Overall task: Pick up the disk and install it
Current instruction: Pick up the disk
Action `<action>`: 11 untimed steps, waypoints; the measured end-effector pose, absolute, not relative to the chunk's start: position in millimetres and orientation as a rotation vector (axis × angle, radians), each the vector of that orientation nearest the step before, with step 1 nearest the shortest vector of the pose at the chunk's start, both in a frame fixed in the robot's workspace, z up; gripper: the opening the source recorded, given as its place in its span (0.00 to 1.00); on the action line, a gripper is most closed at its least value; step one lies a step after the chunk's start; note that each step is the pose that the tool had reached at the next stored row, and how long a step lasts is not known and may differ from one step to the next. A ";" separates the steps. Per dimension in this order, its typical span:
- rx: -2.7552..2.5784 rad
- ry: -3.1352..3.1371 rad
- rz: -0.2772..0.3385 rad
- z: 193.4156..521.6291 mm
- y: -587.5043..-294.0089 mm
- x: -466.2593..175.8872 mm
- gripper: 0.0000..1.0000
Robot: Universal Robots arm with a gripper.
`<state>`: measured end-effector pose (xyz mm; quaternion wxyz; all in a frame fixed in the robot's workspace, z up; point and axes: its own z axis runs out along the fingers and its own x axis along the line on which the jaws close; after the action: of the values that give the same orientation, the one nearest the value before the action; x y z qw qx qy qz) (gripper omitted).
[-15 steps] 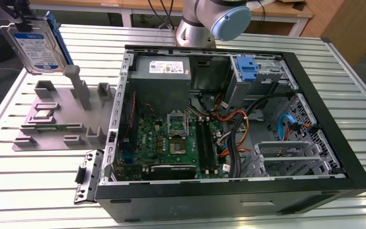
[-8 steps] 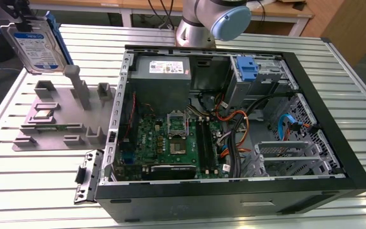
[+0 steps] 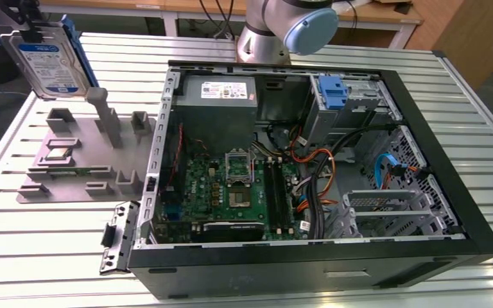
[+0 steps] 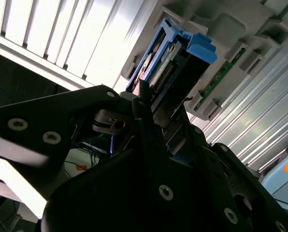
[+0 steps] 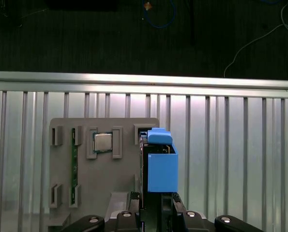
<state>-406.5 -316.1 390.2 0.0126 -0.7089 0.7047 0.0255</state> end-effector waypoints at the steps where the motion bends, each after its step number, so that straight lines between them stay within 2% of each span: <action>1: -2.210 2.196 0.079 390.9 -316.0 -406.4 0.35; 11: -2.209 2.196 0.079 400.1 -316.1 -406.4 0.35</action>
<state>-406.4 -316.1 400.1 0.0130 -0.7090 0.7047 0.0253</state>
